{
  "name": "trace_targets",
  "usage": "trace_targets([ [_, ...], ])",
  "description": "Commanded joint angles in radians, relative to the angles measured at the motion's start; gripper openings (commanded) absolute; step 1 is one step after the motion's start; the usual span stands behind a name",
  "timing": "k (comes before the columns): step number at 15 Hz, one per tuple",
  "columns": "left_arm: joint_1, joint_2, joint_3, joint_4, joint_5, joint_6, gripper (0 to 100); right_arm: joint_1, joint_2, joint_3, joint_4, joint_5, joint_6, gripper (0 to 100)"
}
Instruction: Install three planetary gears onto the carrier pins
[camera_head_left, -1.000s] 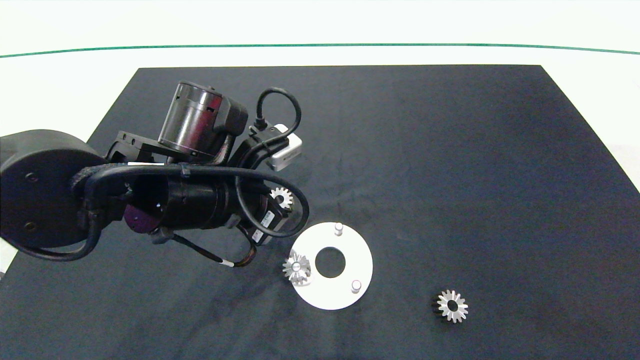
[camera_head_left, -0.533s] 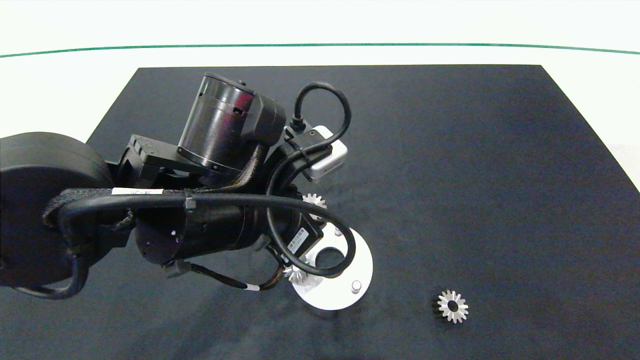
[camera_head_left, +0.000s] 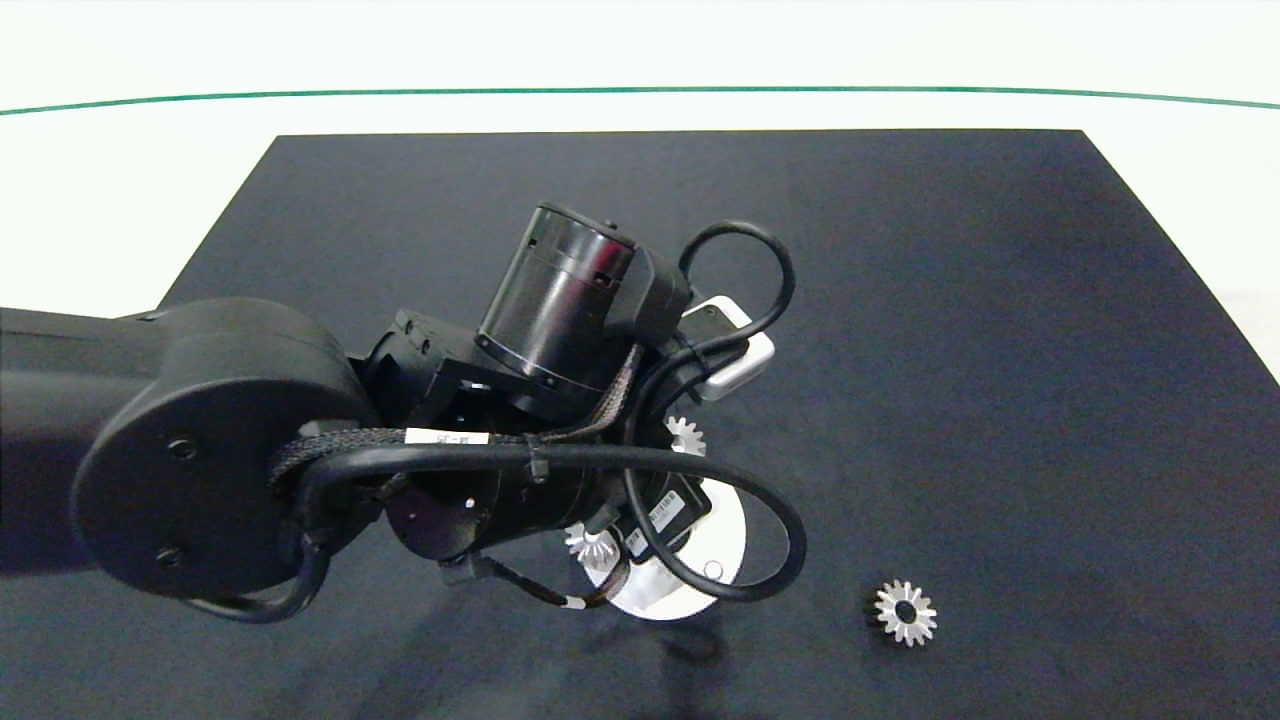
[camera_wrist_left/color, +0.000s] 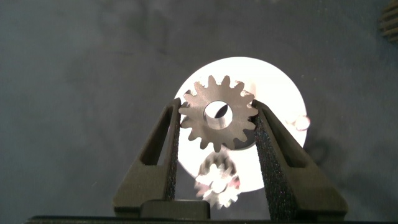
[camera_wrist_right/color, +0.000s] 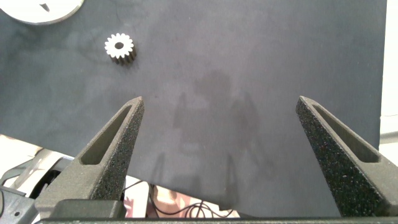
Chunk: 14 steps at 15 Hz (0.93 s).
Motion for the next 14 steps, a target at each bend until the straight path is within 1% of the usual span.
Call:
trace_targets([
  [1,-0.015,0.054,-0.031,0.002,0.001,0.002,0,0.000,0.012,-0.007,0.003,0.001,-0.002,100],
  [5,-0.013,0.087,-0.074,0.001,0.001,0.002,0,0.000,0.012,-0.010,0.003,-0.001,-0.002,100],
  [7,-0.012,0.097,-0.074,0.001,0.009,0.004,0,0.000,0.015,-0.013,0.003,0.001,-0.002,100],
  [11,0.002,0.097,-0.074,-0.003,0.012,0.009,0,0.000,0.015,-0.014,0.003,-0.001,-0.002,100],
  [13,0.020,0.097,-0.074,-0.003,0.012,0.021,0,0.000,0.013,-0.014,0.003,-0.001,-0.002,100],
  [14,0.043,0.097,-0.074,-0.003,0.012,0.025,0,0.000,0.013,-0.013,0.004,0.001,-0.002,100],
])
